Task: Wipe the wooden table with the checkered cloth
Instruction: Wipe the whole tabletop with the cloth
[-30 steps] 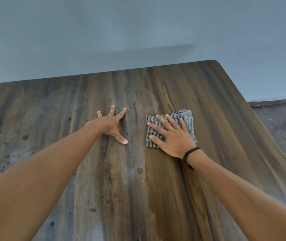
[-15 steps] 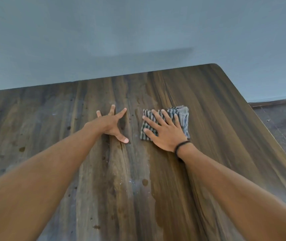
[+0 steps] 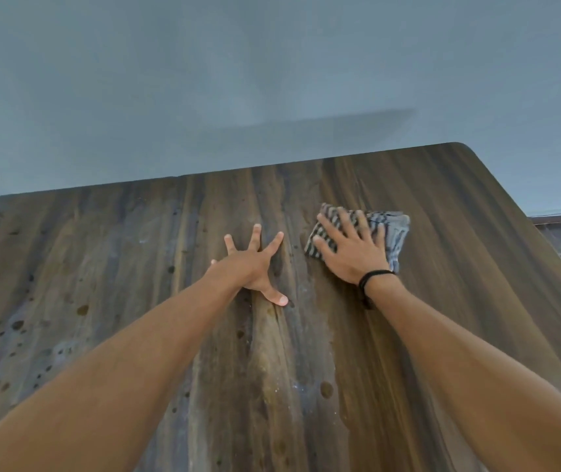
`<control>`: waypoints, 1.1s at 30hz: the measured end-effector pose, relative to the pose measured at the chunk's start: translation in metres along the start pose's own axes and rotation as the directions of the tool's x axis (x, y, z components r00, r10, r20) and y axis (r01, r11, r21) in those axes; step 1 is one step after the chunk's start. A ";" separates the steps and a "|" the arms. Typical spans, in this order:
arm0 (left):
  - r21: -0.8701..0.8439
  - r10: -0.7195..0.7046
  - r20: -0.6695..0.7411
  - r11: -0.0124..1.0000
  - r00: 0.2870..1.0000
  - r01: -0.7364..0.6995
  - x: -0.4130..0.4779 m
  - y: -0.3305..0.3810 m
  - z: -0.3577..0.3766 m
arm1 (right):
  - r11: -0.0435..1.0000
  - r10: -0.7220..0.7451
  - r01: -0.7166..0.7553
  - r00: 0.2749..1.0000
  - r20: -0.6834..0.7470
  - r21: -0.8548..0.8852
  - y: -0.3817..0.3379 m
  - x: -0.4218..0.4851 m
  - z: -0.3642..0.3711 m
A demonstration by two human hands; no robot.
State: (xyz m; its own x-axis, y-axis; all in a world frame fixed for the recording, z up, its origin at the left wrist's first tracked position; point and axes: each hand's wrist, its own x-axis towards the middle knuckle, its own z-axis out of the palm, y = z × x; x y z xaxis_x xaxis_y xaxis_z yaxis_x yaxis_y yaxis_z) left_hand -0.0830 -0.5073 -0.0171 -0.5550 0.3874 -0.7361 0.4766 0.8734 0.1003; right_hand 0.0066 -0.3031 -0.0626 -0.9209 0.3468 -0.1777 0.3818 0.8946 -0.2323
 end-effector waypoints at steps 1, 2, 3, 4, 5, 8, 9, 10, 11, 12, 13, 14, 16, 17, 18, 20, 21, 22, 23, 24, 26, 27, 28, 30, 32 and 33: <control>0.007 -0.004 0.005 1.000 1.000 0.004 0.000 0.000 0.000 | 0.997 -0.082 0.082 0.997 0.007 -0.015 0.004 -0.002 0.002; 0.016 -0.004 0.009 1.000 1.000 0.004 0.001 0.000 0.000 | 0.992 -0.128 0.129 0.992 0.017 -0.010 0.011 -0.003 -0.001; 0.027 -0.002 0.015 1.000 1.000 0.001 0.001 -0.001 0.000 | 0.994 -0.106 0.106 0.994 0.012 -0.001 0.017 0.000 -0.006; 0.036 -0.005 0.026 0.999 1.000 0.004 0.001 -0.002 -0.002 | 0.999 -0.029 0.030 1.000 -0.009 0.025 0.017 0.006 -0.009; 0.047 -0.015 0.043 0.999 0.999 0.013 0.001 -0.002 -0.003 | 0.996 0.059 -0.058 0.998 -0.020 0.066 0.011 0.011 -0.010; 0.072 -0.031 0.068 0.997 0.997 0.026 0.003 0.001 -0.005 | 1.000 -0.004 0.004 1.000 0.000 0.017 -0.011 0.011 0.001; 0.074 -0.026 0.072 0.997 0.997 0.021 0.003 0.001 -0.004 | 0.996 -0.089 0.089 0.996 0.012 -0.004 -0.006 0.009 0.002; 0.069 -0.020 0.071 0.998 0.997 0.016 0.003 0.000 -0.004 | 0.991 -0.137 0.137 0.990 0.024 -0.004 0.004 0.010 -0.003; 0.060 -0.015 0.065 0.998 0.998 0.011 0.002 0.000 -0.005 | 0.992 -0.124 0.124 0.992 0.026 0.001 0.012 0.017 -0.010; 0.050 -0.012 0.060 0.999 0.998 0.009 0.002 -0.001 -0.007 | 0.998 -0.058 0.057 0.998 0.010 0.025 0.014 0.028 -0.015; 0.038 -0.014 0.058 0.999 0.998 0.011 0.003 -0.001 -0.010 | 0.998 0.032 -0.032 0.999 -0.003 0.063 0.009 0.037 -0.018; 0.020 -0.015 0.051 1.000 0.999 0.014 0.004 -0.001 -0.014 | 0.992 0.097 -0.096 0.995 -0.007 0.083 -0.001 0.045 -0.016; -0.011 -0.015 0.010 1.000 1.000 0.015 0.008 -0.003 -0.025 | 0.999 0.018 -0.017 1.000 -0.009 0.035 -0.019 0.047 -0.007; -0.016 -0.022 -0.019 1.000 1.000 0.022 0.011 -0.006 -0.032 | 0.997 -0.077 0.077 0.997 -0.005 0.008 -0.016 0.044 -0.003; -0.017 -0.035 -0.049 0.999 0.998 0.035 0.014 -0.011 -0.039 | 0.988 -0.152 0.152 0.988 0.003 -0.004 -0.005 0.041 -0.003; -0.015 -0.063 -0.096 0.998 0.993 0.062 0.019 -0.022 -0.054 | 0.992 -0.128 0.128 0.992 0.002 -0.011 0.015 0.044 -0.012; -0.021 -0.079 -0.107 0.997 0.991 0.077 0.022 -0.027 -0.060 | 0.999 -0.042 0.042 0.999 -0.015 0.013 0.017 0.050 -0.017; -0.032 -0.094 -0.113 0.995 0.989 0.091 0.025 -0.033 -0.067 | 0.998 0.039 -0.038 0.999 -0.022 0.046 0.011 0.055 -0.019; -0.047 -0.107 -0.116 0.994 0.987 0.102 0.028 -0.037 -0.072 | 0.996 0.069 -0.067 0.997 -0.024 0.057 0.001 0.056 -0.017; -0.063 -0.117 -0.117 0.992 0.986 0.110 0.031 -0.041 -0.077 | 0.999 0.034 -0.033 0.999 -0.032 0.035 -0.007 0.054 -0.012; -0.085 -0.124 -0.109 0.990 0.986 0.115 0.038 -0.045 -0.082 | 0.993 -0.116 0.116 0.993 -0.026 -0.006 0.000 0.049 -0.004; -0.092 -0.128 -0.097 0.989 0.987 0.120 0.040 -0.046 -0.082 | 0.988 -0.156 0.156 0.988 -0.005 -0.003 0.011 0.048 -0.007; -0.099 -0.133 -0.085 0.987 0.987 0.125 0.042 -0.047 -0.082 | 0.990 -0.141 0.141 0.990 0.006 -0.006 0.021 0.054 -0.013; -0.117 -0.146 -0.056 0.983 0.988 0.139 0.046 -0.049 -0.082 | 0.999 0.003 -0.003 1.000 -0.009 0.033 0.020 0.078 -0.023; -0.119 -0.149 -0.037 0.983 0.988 0.143 0.048 -0.048 -0.083 | 0.996 0.069 -0.069 0.998 -0.004 0.048 -0.002 0.091 -0.022; -0.114 -0.148 -0.032 0.983 0.988 0.144 0.049 -0.047 -0.084 | 1.000 0.013 -0.013 1.000 -0.003 0.021 -0.010 0.091 -0.019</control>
State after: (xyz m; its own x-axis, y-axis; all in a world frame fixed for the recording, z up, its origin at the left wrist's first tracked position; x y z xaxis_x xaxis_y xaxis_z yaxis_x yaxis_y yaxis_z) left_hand -0.1898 -0.5044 -0.0019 -0.6412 0.2631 -0.7209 0.3112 0.9478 0.0691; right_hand -0.0826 -0.2747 -0.0590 -0.9162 0.3593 -0.1775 0.3951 0.8840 -0.2500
